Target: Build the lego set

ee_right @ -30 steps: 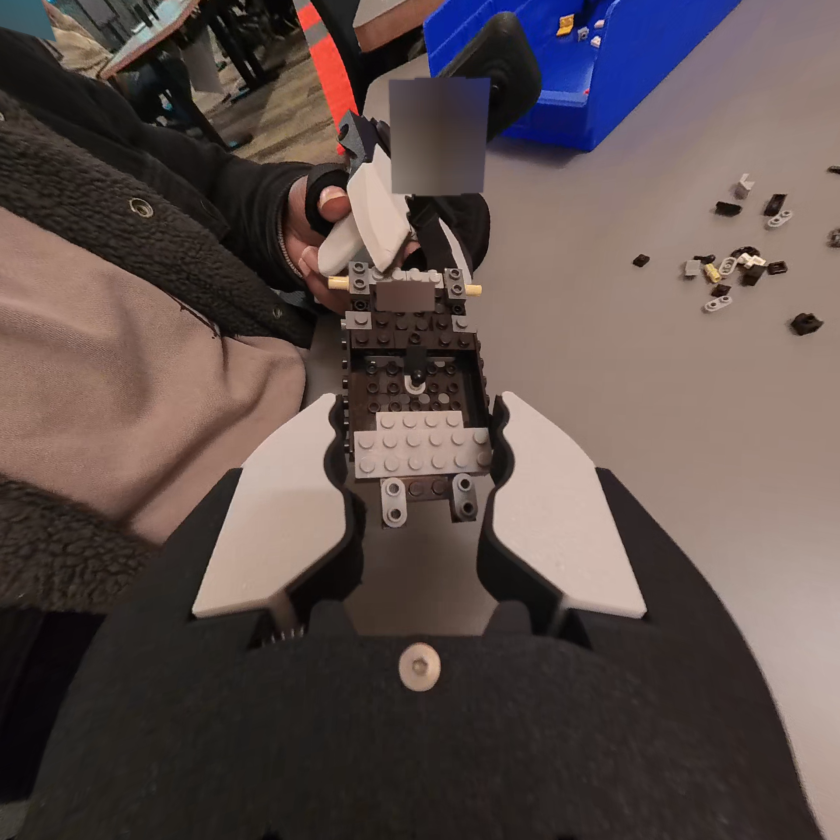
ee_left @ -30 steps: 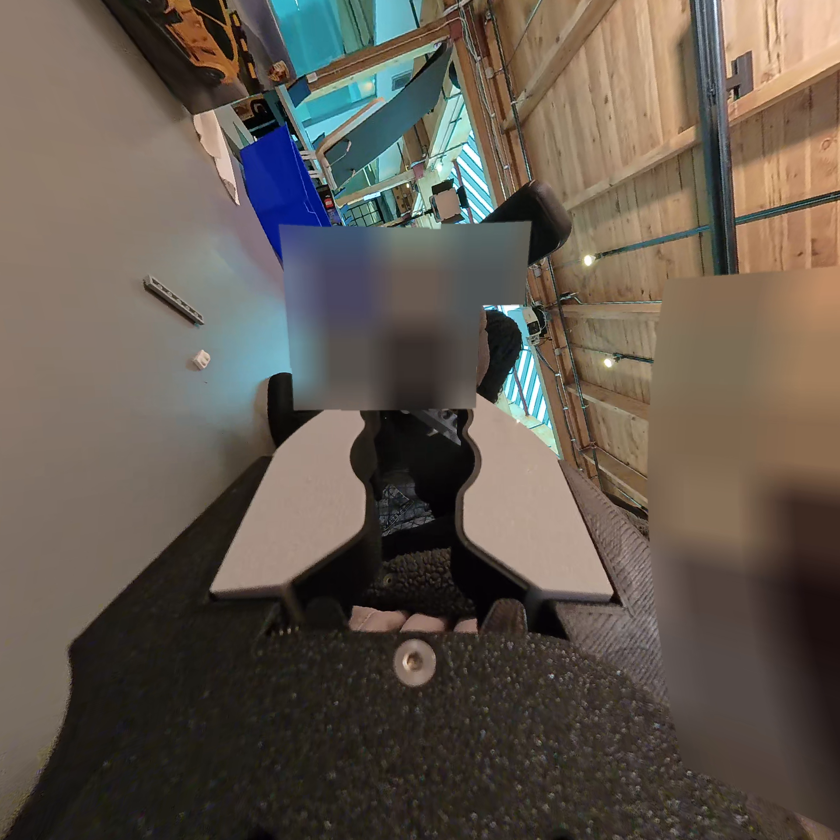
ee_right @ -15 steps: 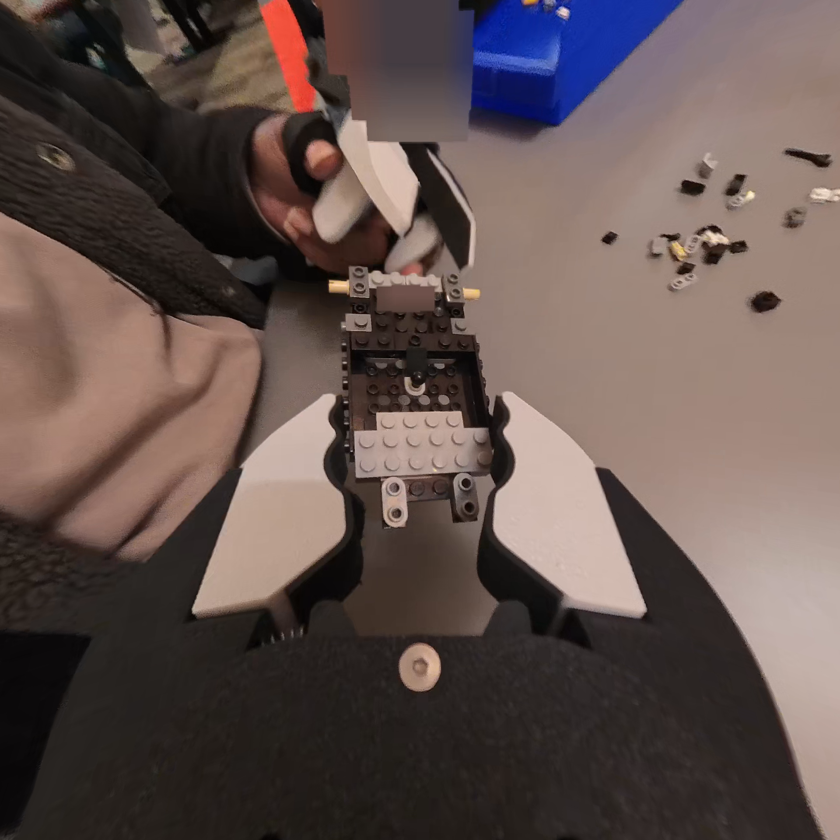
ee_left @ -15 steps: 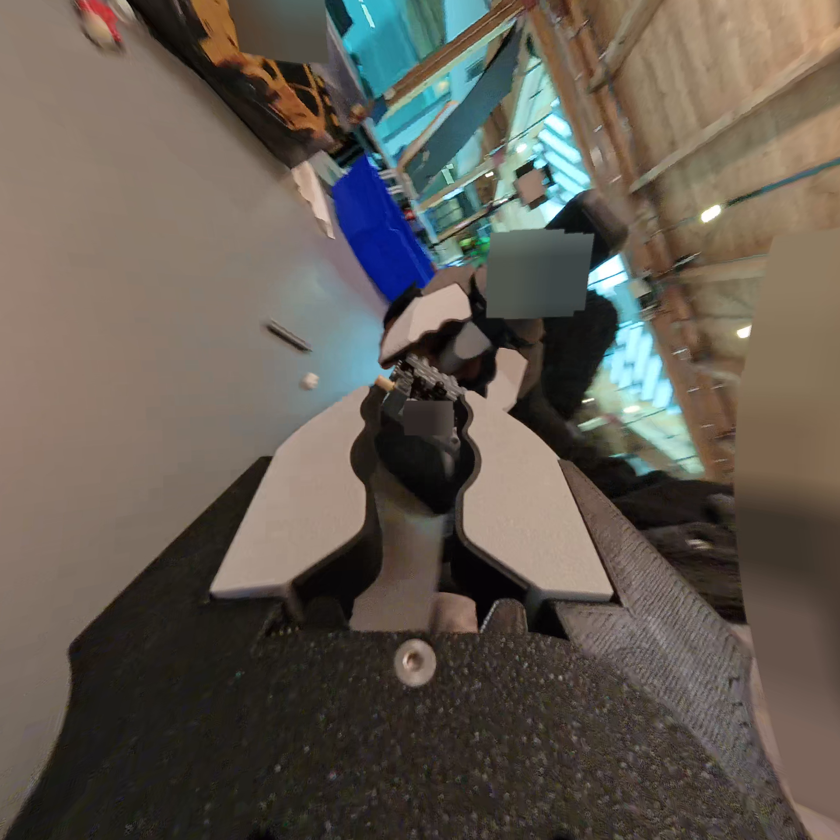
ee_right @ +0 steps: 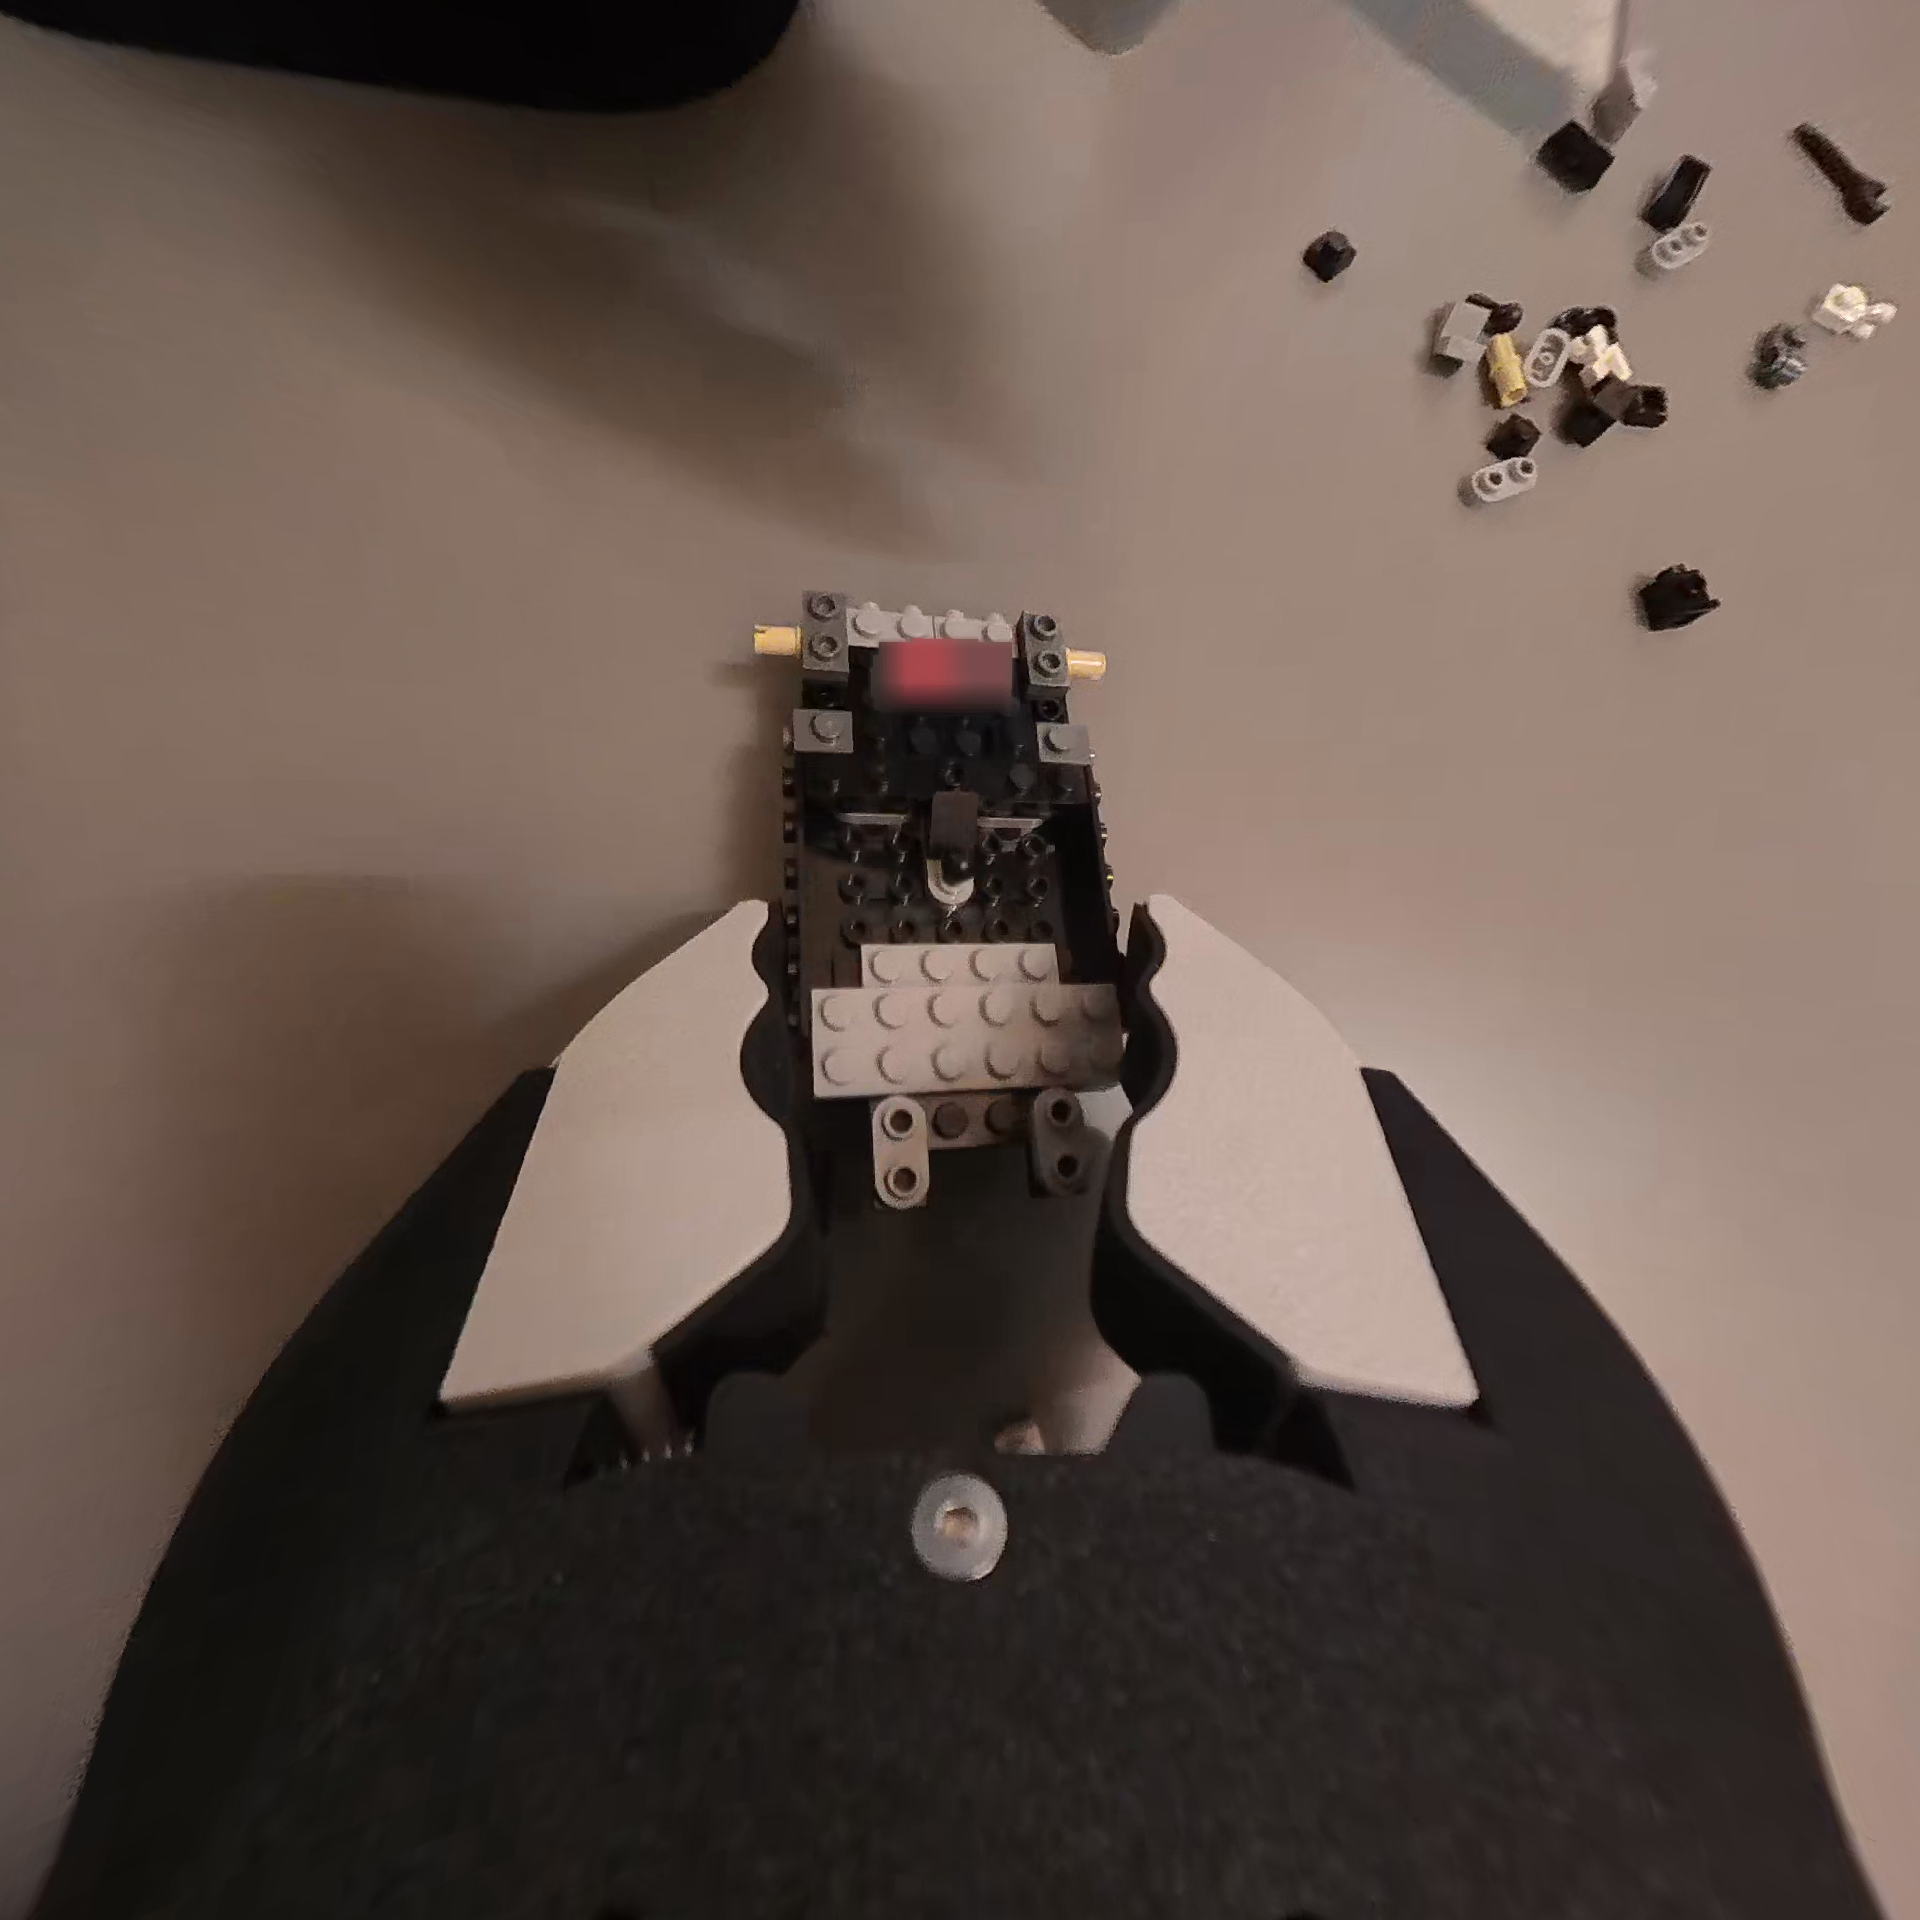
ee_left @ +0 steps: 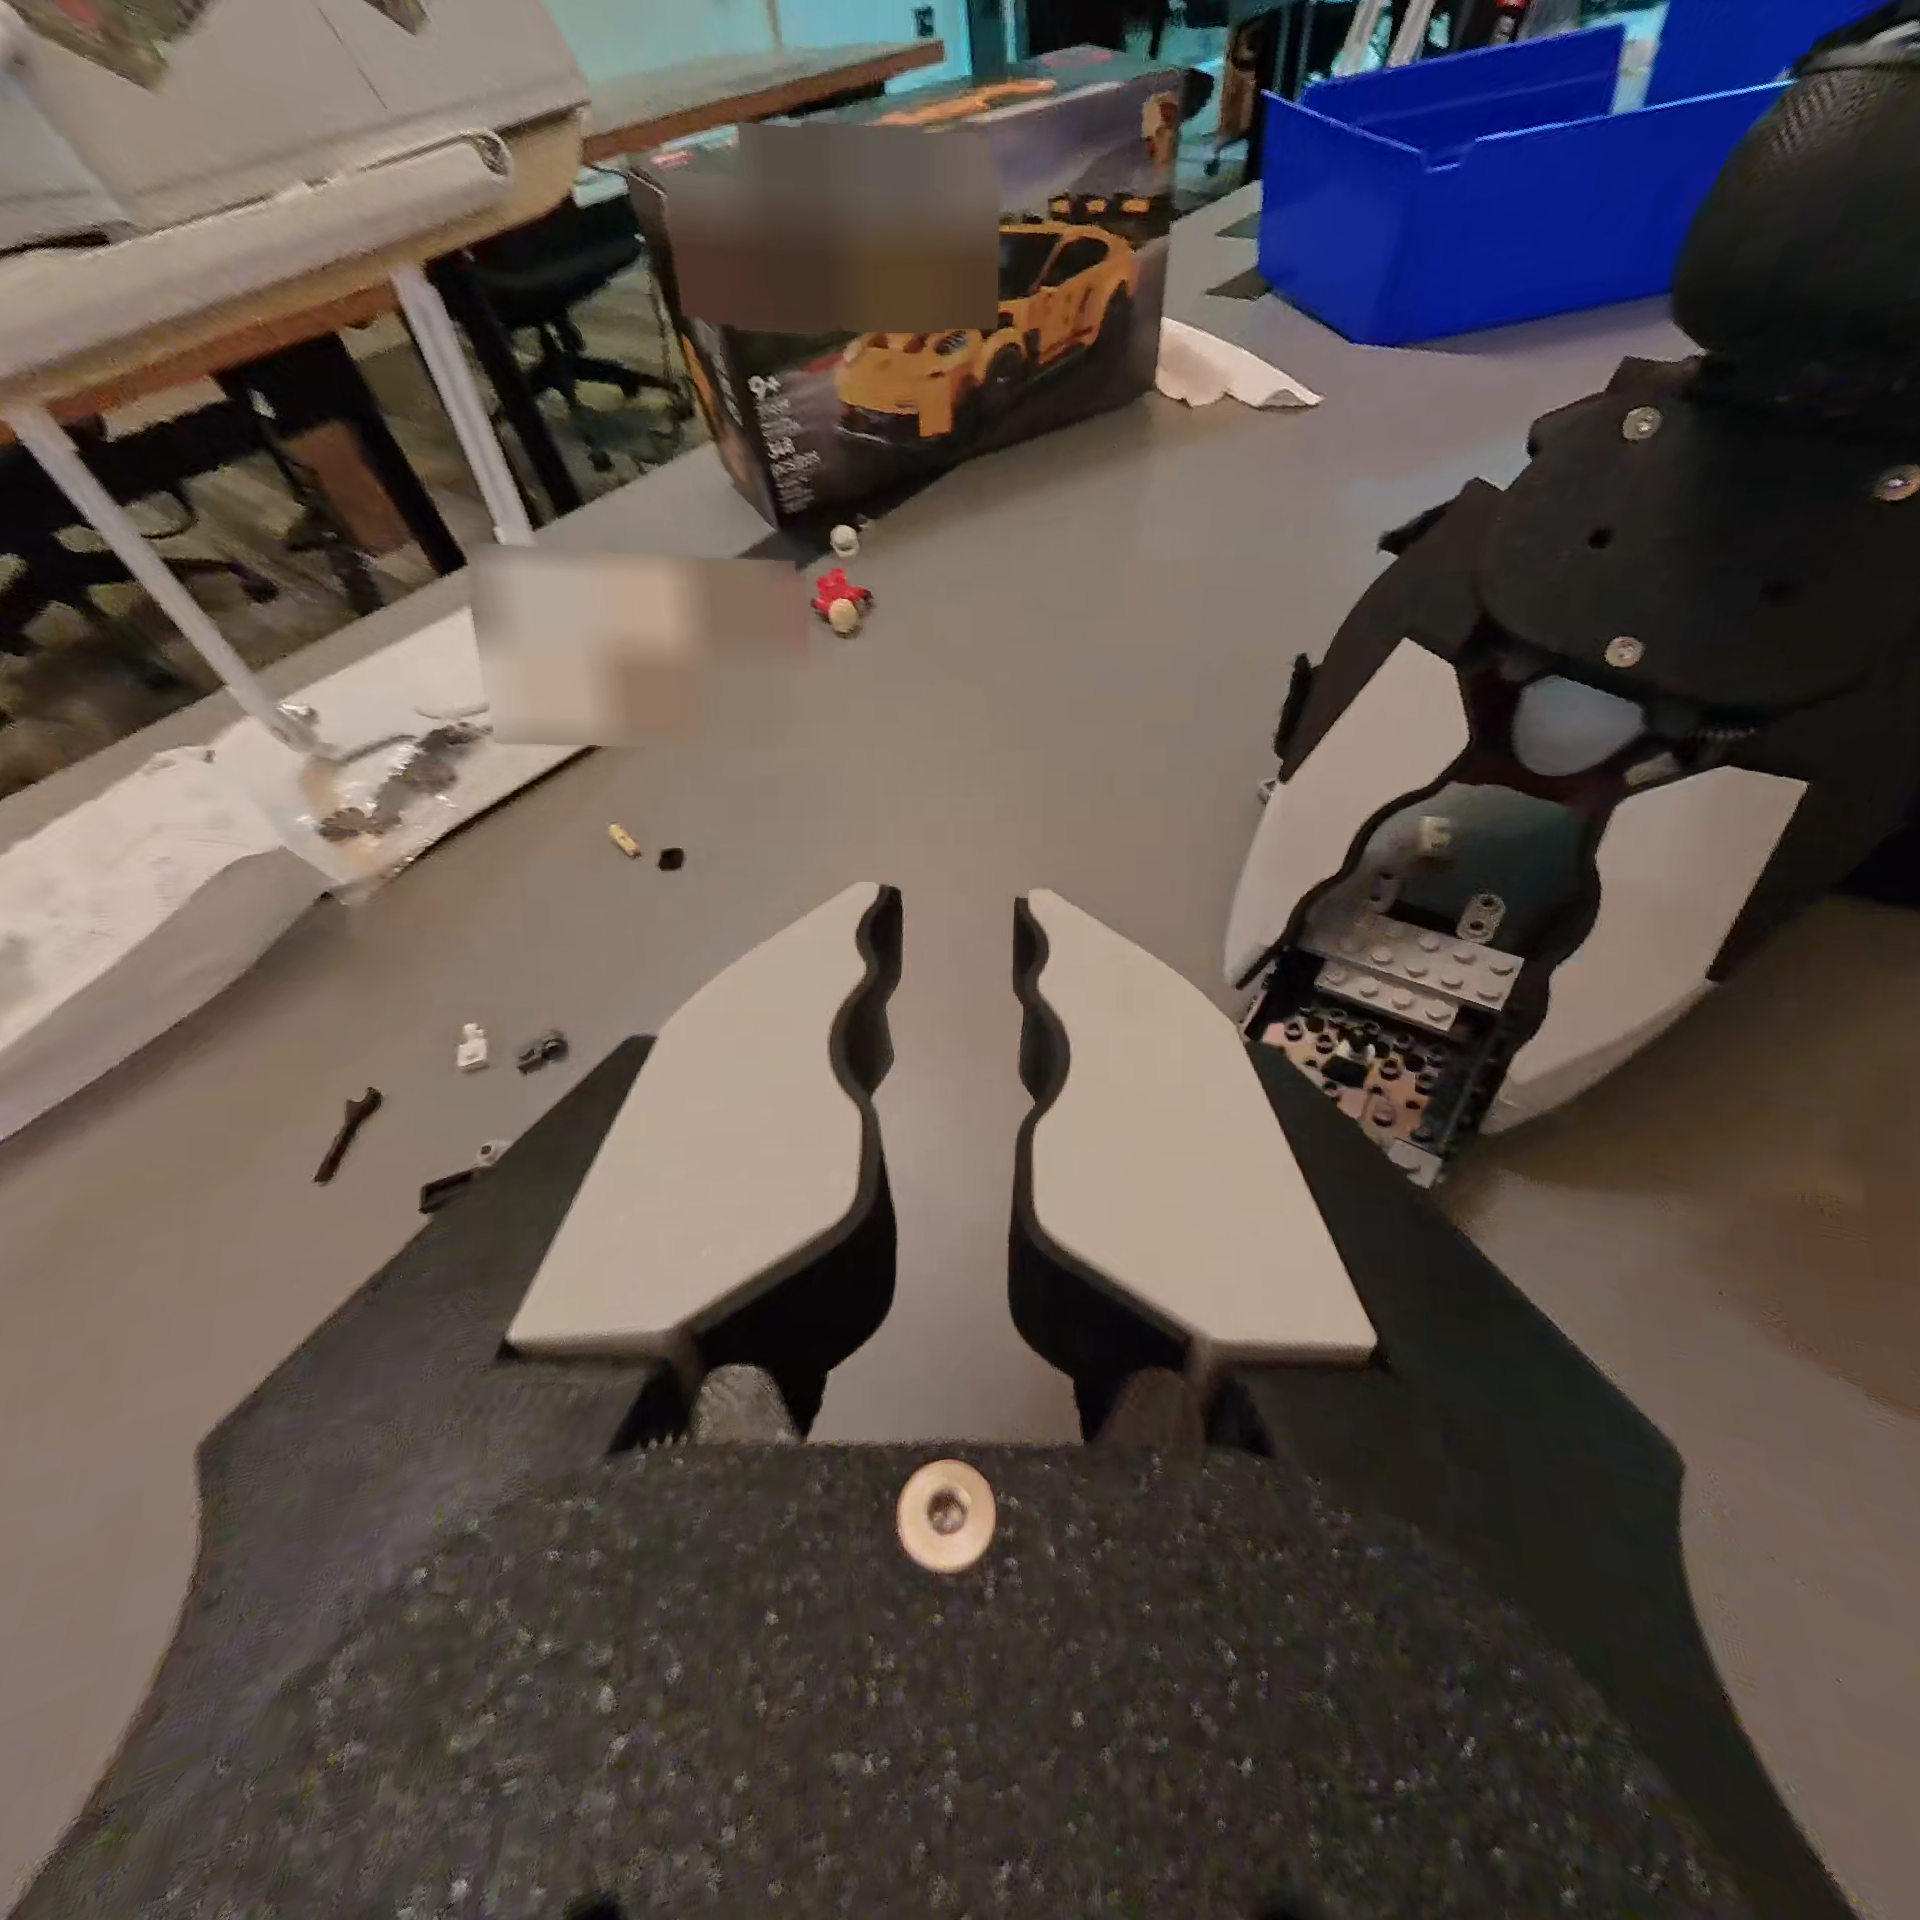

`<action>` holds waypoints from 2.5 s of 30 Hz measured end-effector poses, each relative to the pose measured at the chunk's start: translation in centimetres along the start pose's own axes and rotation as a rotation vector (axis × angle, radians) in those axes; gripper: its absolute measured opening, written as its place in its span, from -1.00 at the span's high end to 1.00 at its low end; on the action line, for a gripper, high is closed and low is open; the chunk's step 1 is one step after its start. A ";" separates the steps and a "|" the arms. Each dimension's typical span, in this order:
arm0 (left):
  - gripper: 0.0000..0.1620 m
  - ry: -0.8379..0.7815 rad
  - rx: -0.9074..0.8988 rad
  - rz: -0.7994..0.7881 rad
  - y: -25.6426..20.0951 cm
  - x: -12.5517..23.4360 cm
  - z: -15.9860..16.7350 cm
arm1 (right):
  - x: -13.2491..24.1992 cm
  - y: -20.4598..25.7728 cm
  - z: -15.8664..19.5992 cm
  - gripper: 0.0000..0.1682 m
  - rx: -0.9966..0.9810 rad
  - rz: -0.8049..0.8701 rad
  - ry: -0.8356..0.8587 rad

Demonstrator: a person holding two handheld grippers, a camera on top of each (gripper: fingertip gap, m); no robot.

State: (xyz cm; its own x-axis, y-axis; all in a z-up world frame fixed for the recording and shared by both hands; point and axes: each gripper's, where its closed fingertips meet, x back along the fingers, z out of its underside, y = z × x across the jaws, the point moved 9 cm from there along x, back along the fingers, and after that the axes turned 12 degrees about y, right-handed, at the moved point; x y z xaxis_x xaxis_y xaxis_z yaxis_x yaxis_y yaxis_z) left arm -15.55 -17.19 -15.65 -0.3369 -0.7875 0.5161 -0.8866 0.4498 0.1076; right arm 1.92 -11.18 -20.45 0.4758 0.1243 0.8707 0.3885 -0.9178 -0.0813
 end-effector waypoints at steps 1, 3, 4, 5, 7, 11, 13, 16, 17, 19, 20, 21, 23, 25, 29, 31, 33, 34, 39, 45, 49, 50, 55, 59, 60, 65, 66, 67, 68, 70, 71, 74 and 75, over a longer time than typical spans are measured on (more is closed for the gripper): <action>0.77 -0.008 -0.003 -0.019 0.0 -0.1 0.2 | -0.2 -0.1 0.1 0.27 0.005 -0.001 0.009; 0.81 -0.022 -0.021 -0.069 0.2 0.0 0.8 | -0.5 -0.2 0.1 0.27 0.000 -0.012 -0.001; 0.83 -0.031 -0.028 -0.095 0.4 0.1 1.0 | -0.6 -0.2 0.2 0.27 -0.005 -0.020 -0.003; 0.84 -0.042 -0.031 -0.114 0.5 0.1 1.1 | -0.6 -0.3 0.3 0.26 -0.010 -0.024 -0.009; 0.84 -0.055 -0.031 -0.136 0.6 0.0 1.3 | -0.4 -0.3 0.4 0.23 -0.006 -0.008 -0.022; 0.78 -0.034 0.012 -0.126 0.9 -0.4 1.8 | 0.5 -0.9 0.5 0.14 -0.051 0.010 -0.113; 0.72 -0.032 0.046 -0.117 1.1 -0.5 1.9 | 1.1 -1.4 0.6 0.09 -0.091 0.026 -0.178; 0.66 -0.036 0.071 -0.107 1.2 -0.5 1.9 | 2.0 -2.4 0.9 0.12 -0.171 0.077 -0.291; 0.65 -0.035 0.067 -0.106 1.2 -0.5 1.9 | 2.3 -2.8 1.1 0.15 -0.197 0.102 -0.325; 0.64 -0.030 0.044 -0.090 0.9 -0.7 1.9 | 2.9 -3.6 1.6 0.19 -0.243 0.167 -0.371; 0.64 -0.030 0.026 -0.063 0.6 -0.9 1.9 | 3.4 -4.0 1.9 0.23 -0.262 0.210 -0.387; 0.64 -0.022 0.006 -0.019 0.3 -1.1 2.0 | 3.9 -4.4 2.2 0.27 -0.284 0.245 -0.400; 0.56 0.014 -0.021 0.109 -0.4 -1.6 2.2 | 5.0 -5.1 3.0 0.37 -0.330 0.284 -0.430; 0.34 0.061 -0.074 0.244 -1.3 -1.8 2.5 | 5.8 -5.6 4.0 0.42 -0.374 0.325 -0.445; -0.02 0.180 -0.251 0.343 -2.4 -1.5 3.1 | 7.5 -6.3 5.7 0.45 -0.435 0.388 -0.466; -0.12 0.262 -0.270 0.393 -2.7 -1.6 3.4 | 8.3 -6.4 6.3 0.46 -0.457 0.388 -0.492; -0.15 0.333 -0.305 0.404 -3.0 -2.0 3.7 | 8.7 -6.2 6.8 0.47 -0.453 0.335 -0.484; -0.12 0.357 -0.320 0.403 -3.2 -2.2 3.7 | 8.6 -6.0 6.9 0.48 -0.442 0.291 -0.459; 0.28 0.417 -0.376 0.333 -4.5 -3.1 3.8 | 7.5 -4.7 7.9 0.49 -0.360 0.232 -0.209; 0.29 0.471 -0.220 0.145 -6.1 -3.3 3.4 | 6.6 -3.8 9.1 0.68 -0.360 0.154 0.010; 0.29 0.474 -0.130 0.055 -7.3 -3.3 3.3 | 5.9 -3.6 9.2 0.72 -0.363 0.120 0.062; 0.26 0.458 -0.122 0.072 -7.5 -3.3 3.3 | 5.6 -3.6 9.2 0.72 -0.366 0.117 0.072; 0.14 0.288 0.010 0.230 -7.0 -2.6 2.2 | 4.7 -3.7 9.6 0.76 -0.374 0.087 0.082; 0.19 0.195 -0.050 0.224 -5.9 -1.6 1.0 | 4.7 -3.6 9.6 0.91 -0.332 0.106 0.084; 0.22 0.194 -0.093 0.215 -5.7 -1.5 0.8 | 4.7 -3.5 9.5 0.92 -0.327 0.104 0.078; 0.33 0.185 -0.259 0.244 -5.5 -2.1 -0.3 | 6.1 -3.2 8.0 0.92 -0.307 0.078 -0.089; 0.35 0.170 -0.281 0.262 -5.7 -2.3 -0.4 | 6.5 -3.1 7.6 0.91 -0.301 0.065 -0.141; 0.39 0.147 -0.295 0.286 -5.9 -2.6 -0.5 | 6.9 -2.9 7.1 0.91 -0.293 0.042 -0.199; 0.40 0.115 -0.301 0.305 -6.2 -2.9 -0.5 | 7.2 -2.6 6.5 0.91 -0.286 0.009 -0.258; 0.42 0.042 -0.310 0.323 -6.6 -3.1 -0.4 | 7.4 -2.0 5.4 0.91 -0.264 -0.074 -0.344; 0.45 0.000 -0.323 0.320 -6.8 -3.0 -0.3 | 7.3 -1.6 5.0 0.91 -0.249 -0.122 -0.373; 0.49 -0.097 -0.389 0.329 -7.7 -2.3 0.0 | 6.4 -0.7 3.9 0.91 -0.224 -0.257 -0.416; 0.50 -0.118 -0.410 0.328 -7.9 -2.1 0.0 | 6.1 -0.5 3.7 0.91 -0.219 -0.296 -0.421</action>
State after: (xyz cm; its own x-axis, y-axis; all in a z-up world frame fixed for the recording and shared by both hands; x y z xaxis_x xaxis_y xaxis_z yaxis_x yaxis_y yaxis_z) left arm -7.86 -19.14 -17.60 -0.6298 -0.6091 0.4821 -0.5399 0.7894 0.2920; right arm 7.53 -8.63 -16.86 0.6628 0.4875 0.5684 0.4018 -0.8721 0.2794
